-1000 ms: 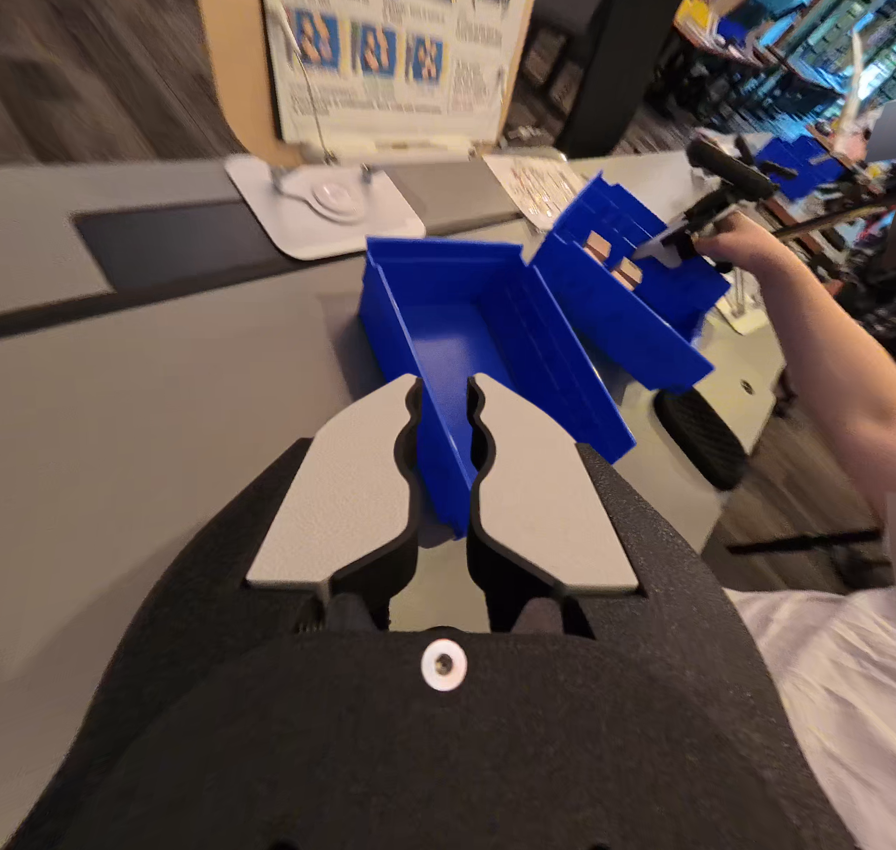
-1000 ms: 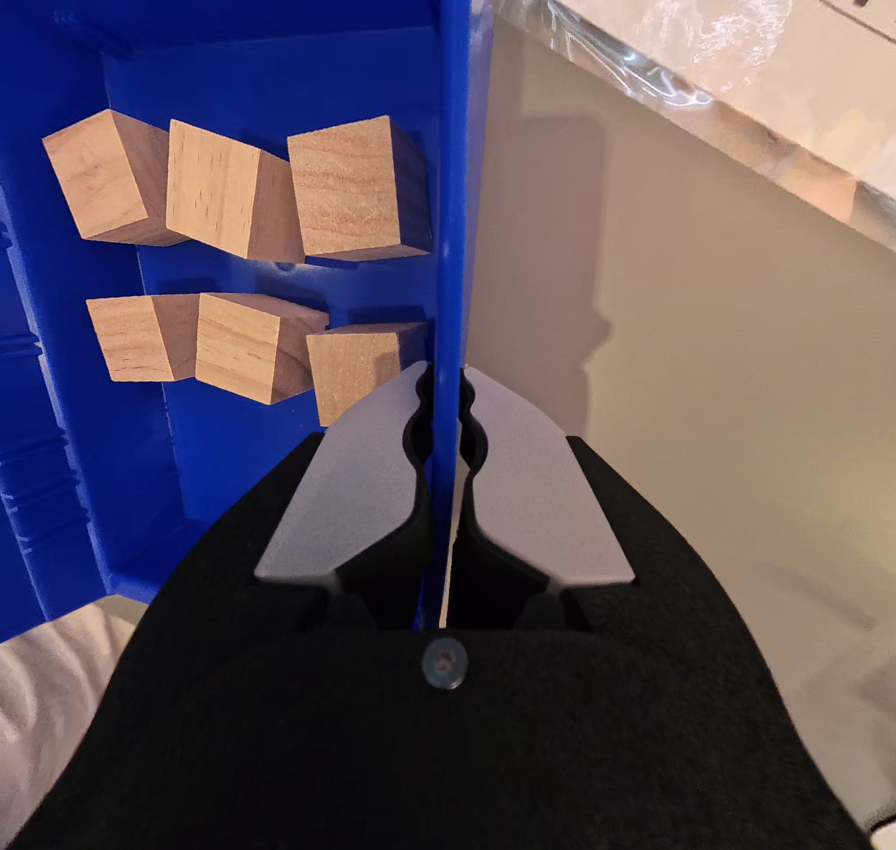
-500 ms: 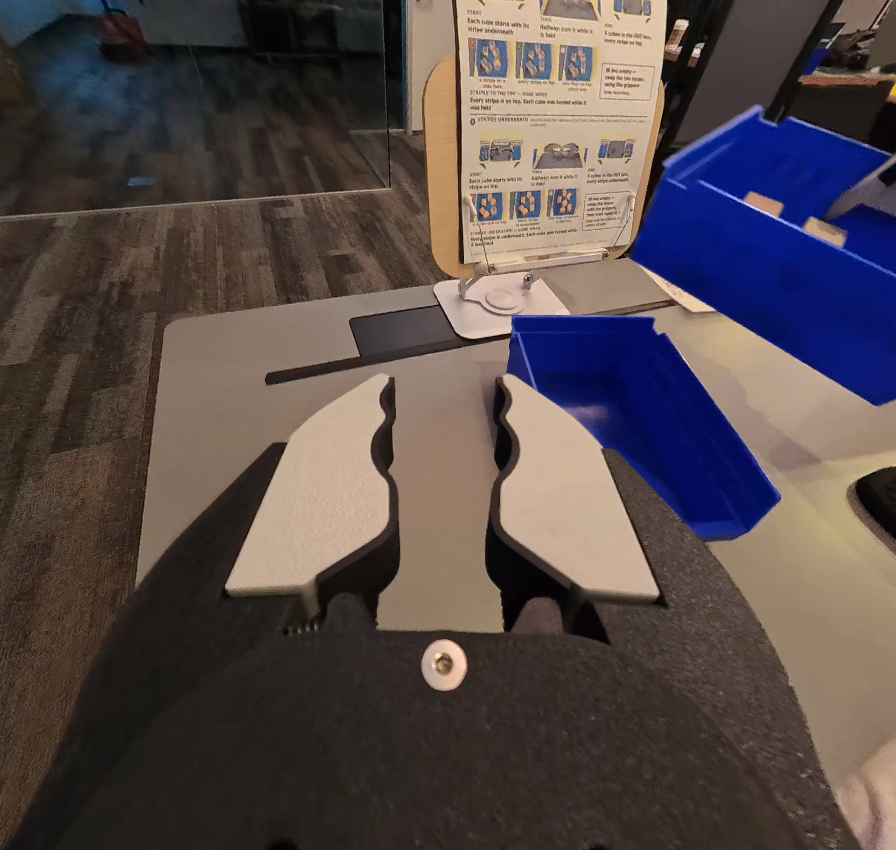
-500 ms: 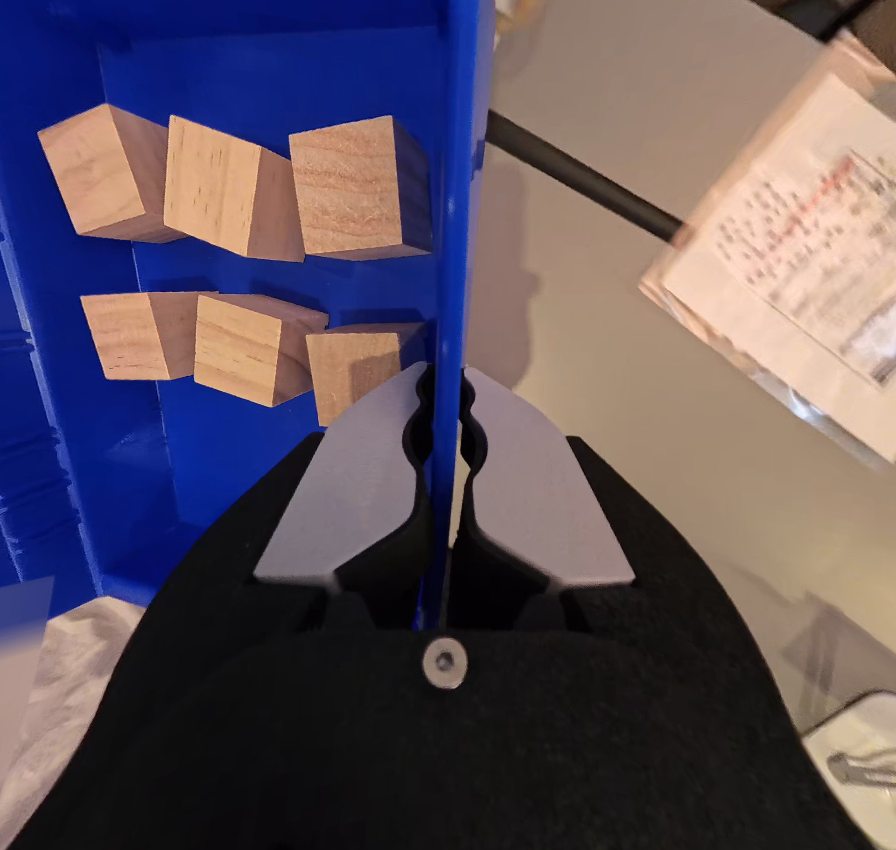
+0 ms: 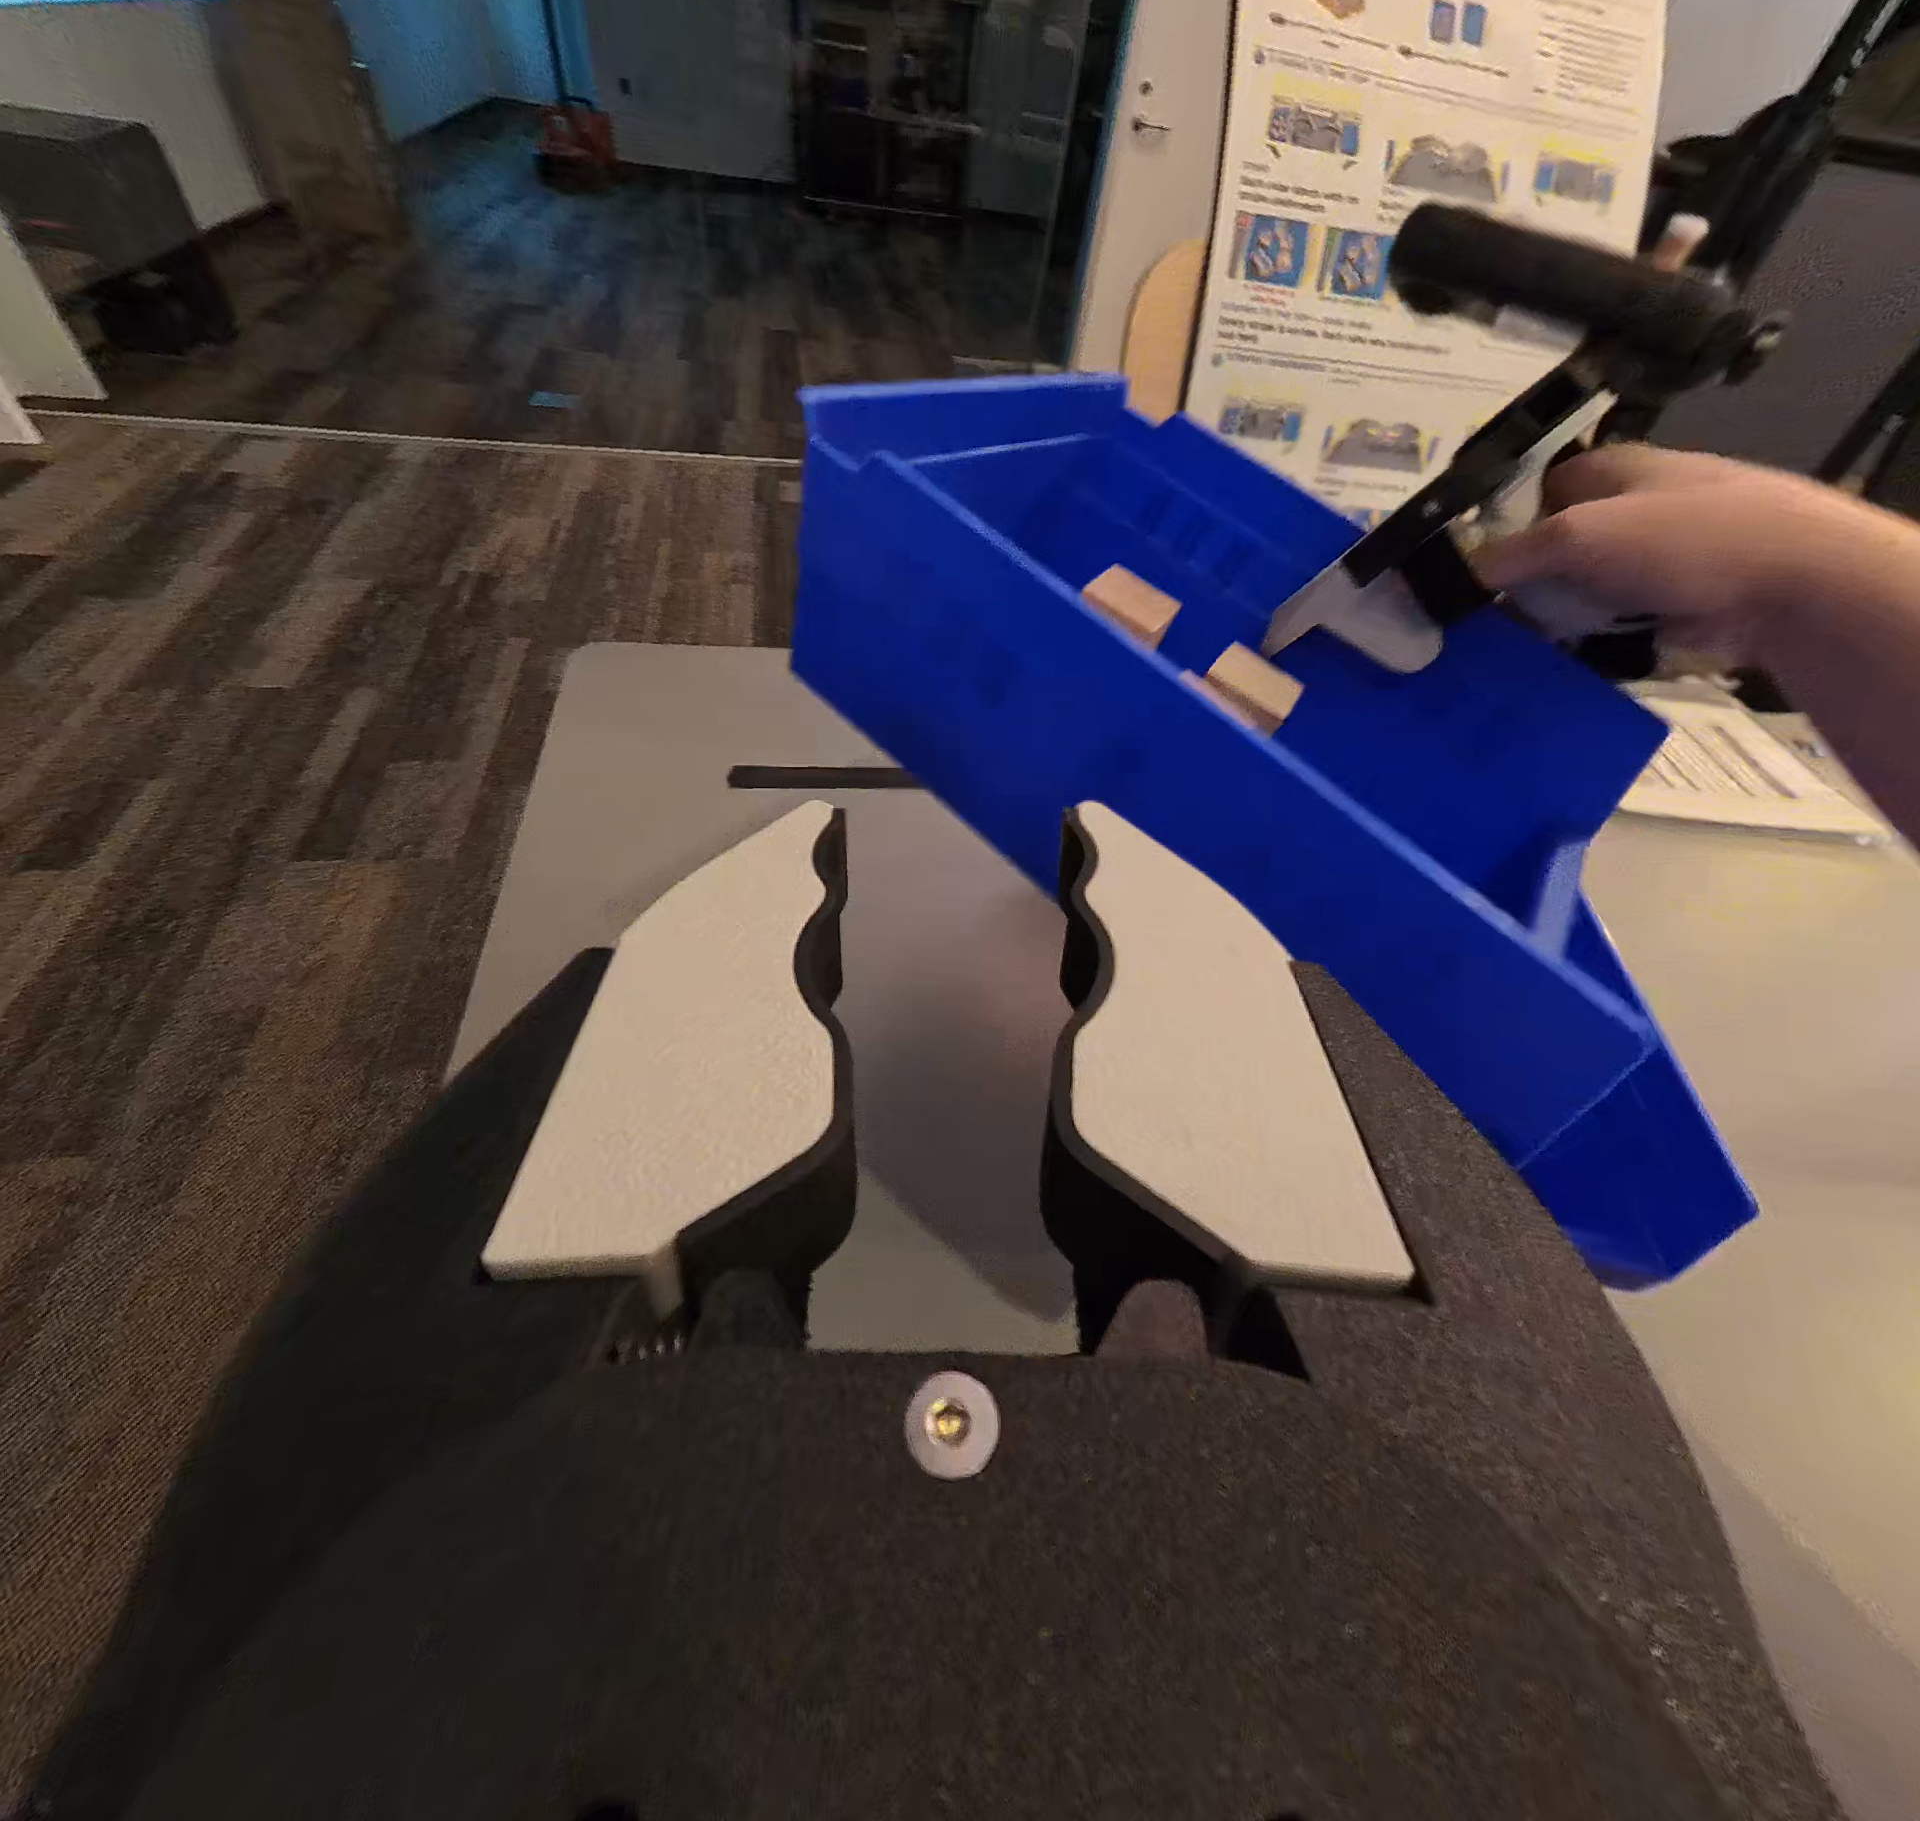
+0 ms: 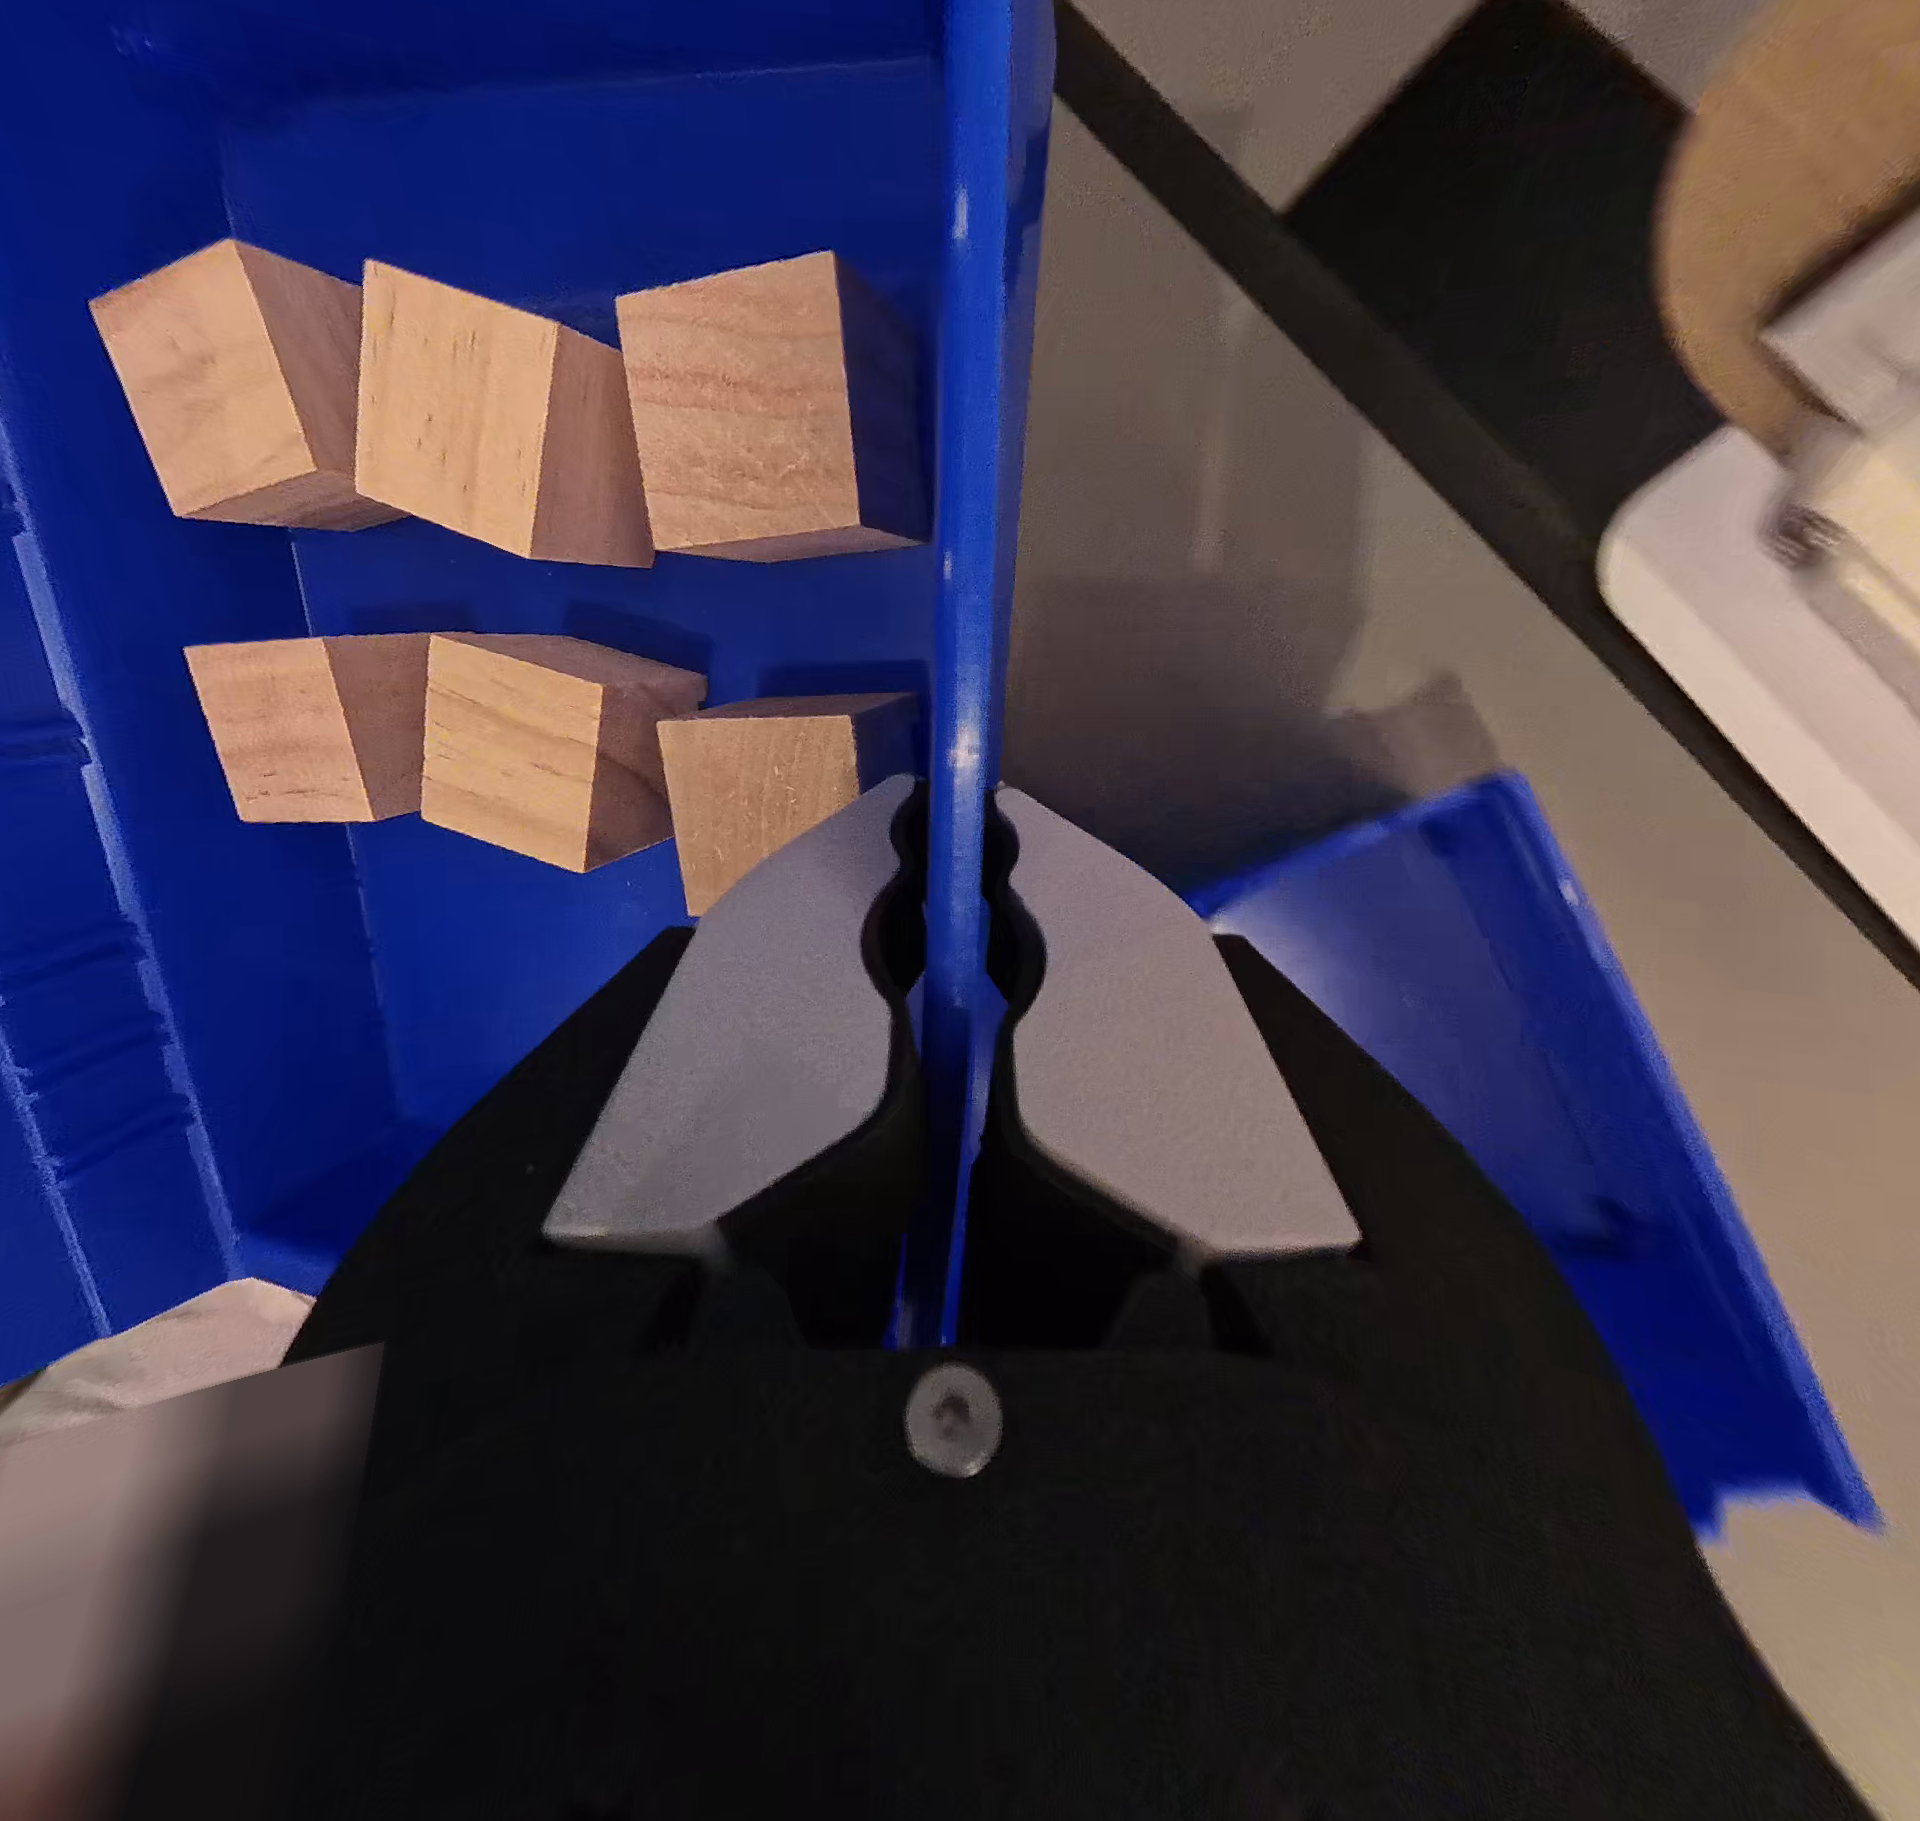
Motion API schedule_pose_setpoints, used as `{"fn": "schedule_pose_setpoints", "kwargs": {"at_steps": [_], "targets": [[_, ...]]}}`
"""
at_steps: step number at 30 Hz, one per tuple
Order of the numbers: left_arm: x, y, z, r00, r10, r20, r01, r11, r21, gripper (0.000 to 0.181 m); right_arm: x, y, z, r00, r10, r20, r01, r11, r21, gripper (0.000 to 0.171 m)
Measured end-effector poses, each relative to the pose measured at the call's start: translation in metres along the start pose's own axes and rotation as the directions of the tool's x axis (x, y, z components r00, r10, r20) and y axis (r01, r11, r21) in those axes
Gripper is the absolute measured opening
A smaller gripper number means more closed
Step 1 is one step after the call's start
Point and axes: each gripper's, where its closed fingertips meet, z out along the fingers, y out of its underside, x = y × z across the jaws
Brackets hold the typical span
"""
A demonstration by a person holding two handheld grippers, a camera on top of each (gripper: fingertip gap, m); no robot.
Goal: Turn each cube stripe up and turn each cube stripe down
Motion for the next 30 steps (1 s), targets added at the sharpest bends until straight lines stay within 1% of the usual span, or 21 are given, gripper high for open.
{"fn": "schedule_pose_setpoints", "kwargs": {"at_steps": [4,9,10,11,12,13,14,15,20,25,30], "targets": [[-0.008,-0.004,-0.022,0.998,-0.044,0.039,0.042,0.998,0.056,0.039,-0.024,-0.016,0.051,1.000,0.015,-0.004,-0.015,1.000,-0.001,0.008],[0.000,-0.014,-0.043,1.000,-0.003,0.018,0.000,0.987,0.162,0.034,-0.033,-0.019,0.106,0.998,0.057,-0.034,-0.058,0.998,-0.009,0.008],[0.000,-0.015,-0.045,1.000,0.003,0.025,-0.008,0.984,0.177,0.031,-0.034,-0.016,0.115,0.997,0.065,-0.032,-0.066,0.998,-0.023,0.009],[-0.001,-0.014,-0.046,0.999,-0.005,0.032,-0.001,0.984,0.178,0.022,-0.035,-0.013,0.125,0.997,0.069,-0.031,-0.071,0.997,-0.037,0.008],[0.001,-0.011,-0.045,1.000,-0.016,0.019,0.013,0.987,0.161,0.007,-0.035,-0.010,0.134,0.997,0.073,-0.032,-0.075,0.996,-0.054,0.009],[0.005,-0.009,-0.043,1.000,-0.019,-0.008,0.020,0.990,0.142,0.006,-0.034,-0.006,0.142,0.996,0.077,-0.033,-0.079,0.995,-0.068,0.009],[0.008,-0.009,-0.042,1.000,-0.015,-0.025,0.019,0.990,0.142,0.014,-0.033,-0.002,0.149,0.996,0.083,-0.037,-0.086,0.993,-0.077,0.009],[0.009,-0.010,-0.041,1.000,-0.008,-0.029,0.012,0.989,0.149,0.017,-0.031,0.002,0.156,0.995,0.089,-0.048,-0.093,0.992,-0.086,0.009],[0.014,-0.010,-0.036,0.999,0.016,-0.044,-0.010,0.990,0.139,0.020,-0.019,0.018,0.180,0.988,0.105,-0.114,-0.117,0.987,-0.111,0.010],[0.016,-0.004,-0.030,0.998,0.020,-0.057,-0.015,0.995,0.101,0.021,-0.012,0.033,0.191,0.984,0.112,-0.136,-0.132,0.980,-0.149,0.011],[0.020,0.001,-0.022,0.997,0.035,-0.071,-0.030,0.998,0.059,0.021,-0.014,0.031,0.197,0.993,0.075,-0.094,-0.084,0.991,-0.100,0.016]]}}
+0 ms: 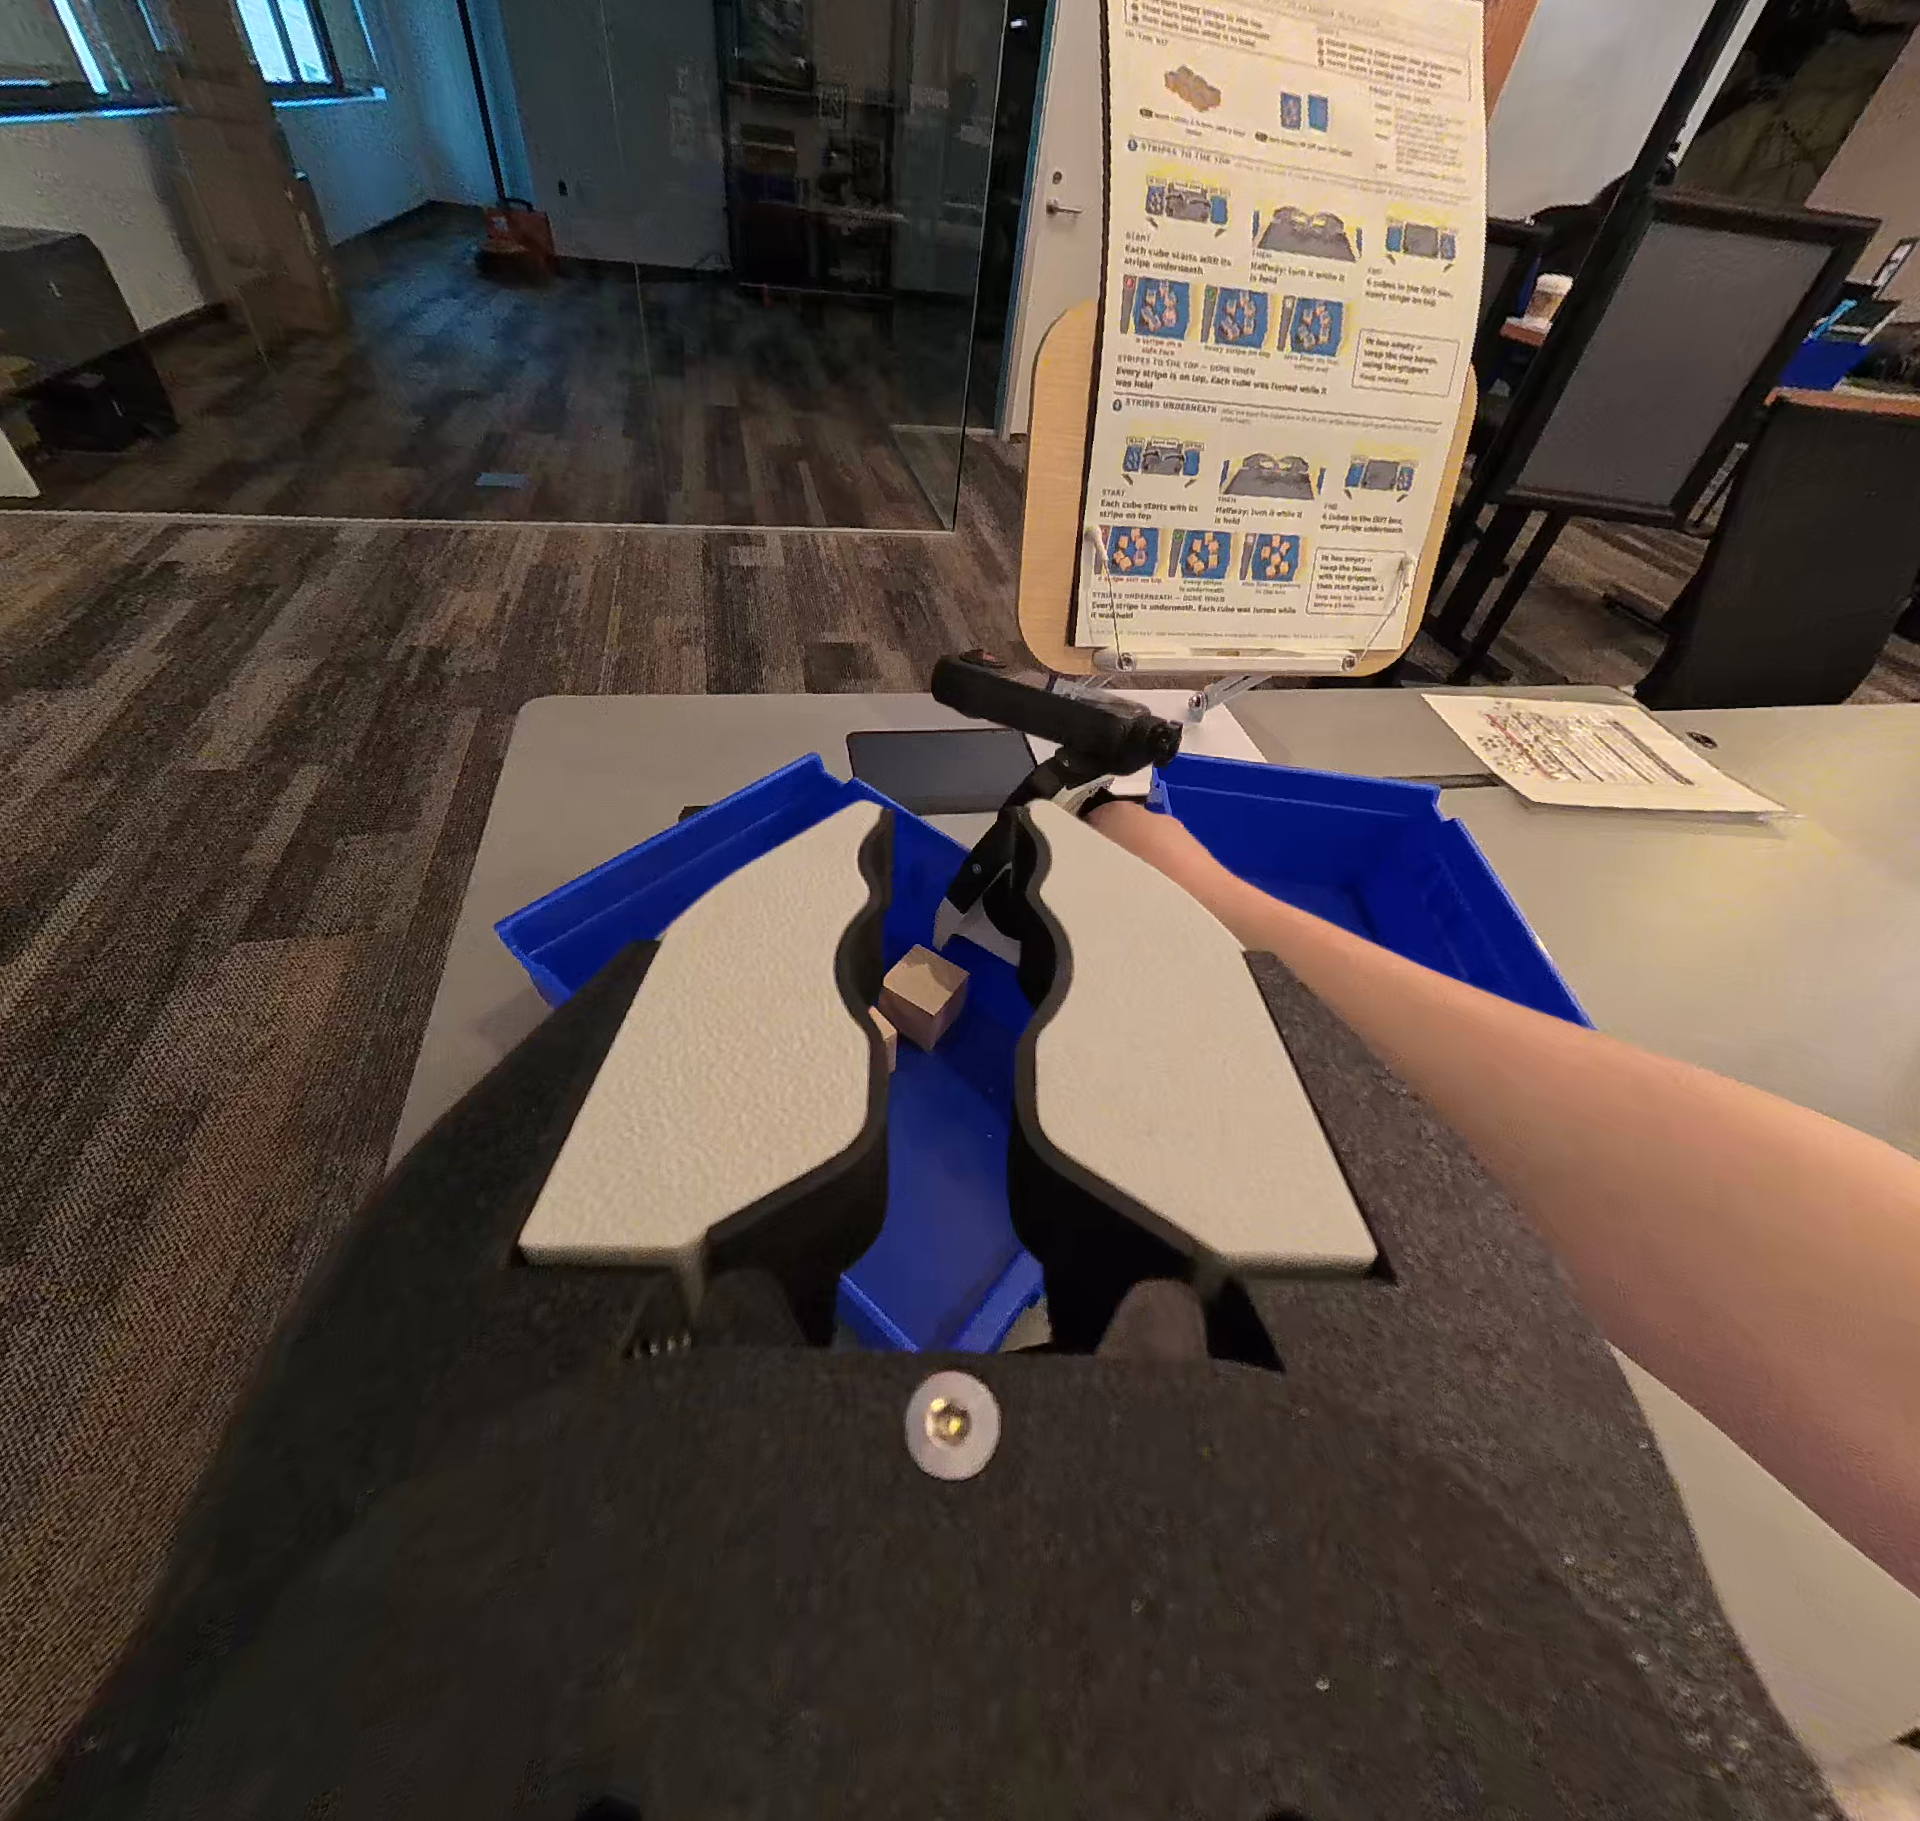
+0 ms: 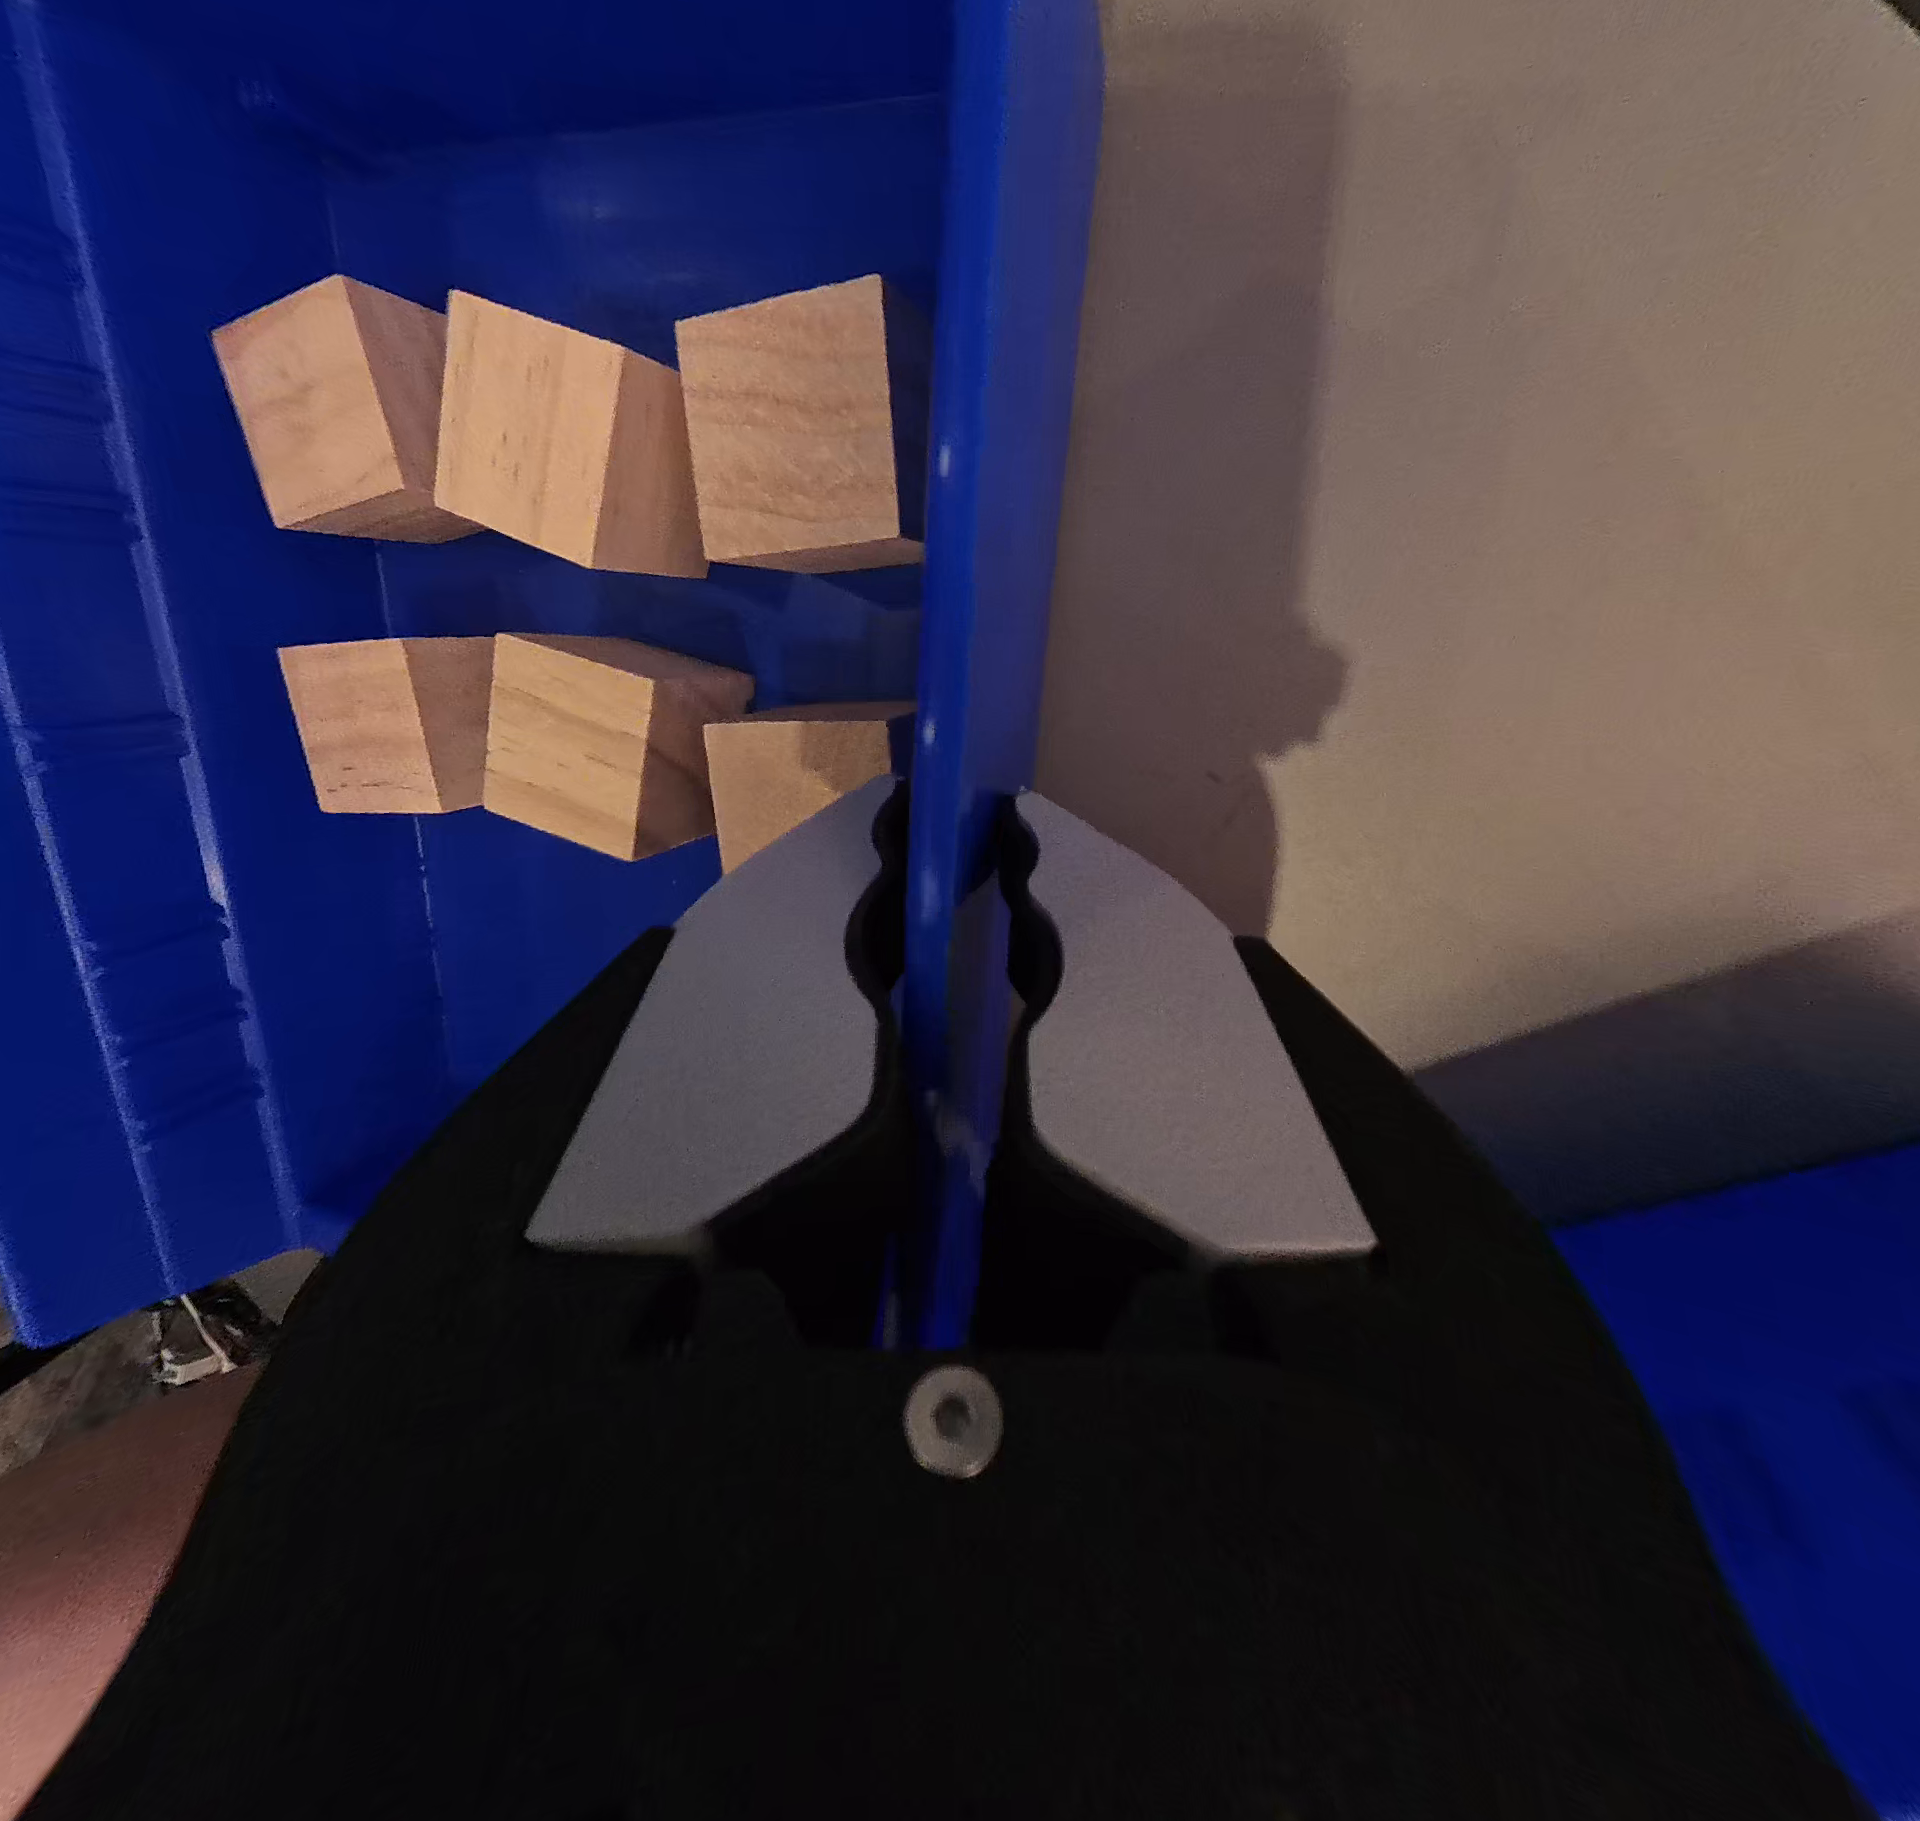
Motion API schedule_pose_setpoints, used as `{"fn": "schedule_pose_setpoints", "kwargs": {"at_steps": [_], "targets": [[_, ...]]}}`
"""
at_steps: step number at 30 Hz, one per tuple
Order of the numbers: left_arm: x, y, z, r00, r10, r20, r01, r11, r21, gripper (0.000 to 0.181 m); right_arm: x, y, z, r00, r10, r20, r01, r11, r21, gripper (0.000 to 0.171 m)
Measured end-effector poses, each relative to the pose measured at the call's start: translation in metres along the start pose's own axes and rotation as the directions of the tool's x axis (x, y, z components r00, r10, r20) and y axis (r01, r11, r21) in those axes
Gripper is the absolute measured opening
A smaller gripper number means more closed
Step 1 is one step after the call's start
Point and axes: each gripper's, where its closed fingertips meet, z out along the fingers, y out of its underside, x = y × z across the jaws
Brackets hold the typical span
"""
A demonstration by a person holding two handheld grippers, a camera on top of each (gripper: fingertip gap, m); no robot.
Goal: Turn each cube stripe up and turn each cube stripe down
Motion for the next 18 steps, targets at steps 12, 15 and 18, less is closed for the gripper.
{"fn": "schedule_pose_setpoints", "kwargs": {"at_steps": [12,15,18], "targets": [[0.021,0.010,0.011,0.996,0.066,-0.056,-0.070,0.995,-0.077,0.027,-0.001,-0.020,-0.231,0.880,-0.301,-0.367,0.474,0.526,0.706,0.061],[0.026,0.013,0.015,0.995,0.080,-0.066,-0.086,0.992,-0.096,0.029,0.050,0.029,-0.281,0.913,-0.163,-0.375,0.399,0.557,0.728,0.074],[0.031,0.015,0.018,0.993,0.091,-0.075,-0.099,0.989,-0.113,0.029,0.115,0.093,-0.276,0.945,0.025,-0.327,0.194,0.761,0.619,0.071]]}}
